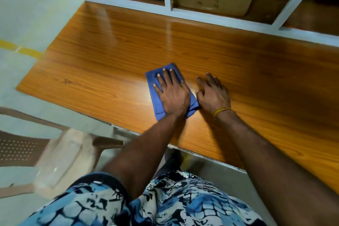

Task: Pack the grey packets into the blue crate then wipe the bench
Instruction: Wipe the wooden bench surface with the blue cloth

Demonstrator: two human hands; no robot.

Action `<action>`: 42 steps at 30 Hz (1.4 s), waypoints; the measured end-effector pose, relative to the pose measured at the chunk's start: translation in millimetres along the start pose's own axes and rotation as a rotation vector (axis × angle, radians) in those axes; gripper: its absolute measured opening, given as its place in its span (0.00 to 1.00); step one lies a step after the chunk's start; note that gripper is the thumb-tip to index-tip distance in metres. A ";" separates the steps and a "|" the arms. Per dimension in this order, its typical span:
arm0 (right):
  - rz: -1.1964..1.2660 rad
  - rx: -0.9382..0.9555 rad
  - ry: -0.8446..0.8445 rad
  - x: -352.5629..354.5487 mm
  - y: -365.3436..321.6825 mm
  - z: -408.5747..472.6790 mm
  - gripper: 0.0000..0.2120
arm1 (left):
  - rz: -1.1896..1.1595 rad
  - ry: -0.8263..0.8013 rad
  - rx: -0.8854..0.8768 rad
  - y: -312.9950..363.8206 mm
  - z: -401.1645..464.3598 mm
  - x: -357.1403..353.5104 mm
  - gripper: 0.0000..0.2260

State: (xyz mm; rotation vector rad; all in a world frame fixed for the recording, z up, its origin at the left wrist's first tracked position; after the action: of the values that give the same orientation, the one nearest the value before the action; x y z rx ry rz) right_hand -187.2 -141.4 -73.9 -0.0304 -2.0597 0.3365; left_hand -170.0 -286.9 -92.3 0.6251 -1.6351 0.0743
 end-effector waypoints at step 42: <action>0.138 -0.127 -0.017 37.0 29.7 73.0 0.25 | 0.516 -0.413 -1.407 137.5 182.3 -8.1 0.27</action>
State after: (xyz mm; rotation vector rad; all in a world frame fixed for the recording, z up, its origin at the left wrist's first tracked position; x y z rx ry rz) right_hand -271.9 -123.3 -82.9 -0.2482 -2.0984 0.2906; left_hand -393.6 -240.0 -90.5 -0.9032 -1.7370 -0.8115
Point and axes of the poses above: each hand's wrist, its own z-axis towards the middle knuckle, its own x-axis out of the back of the hand, y = z × x, the point moved 7 cm from there along z, towards the middle knuckle, and after that the axes turned 12 degrees about -y, right-handed, at the moved point
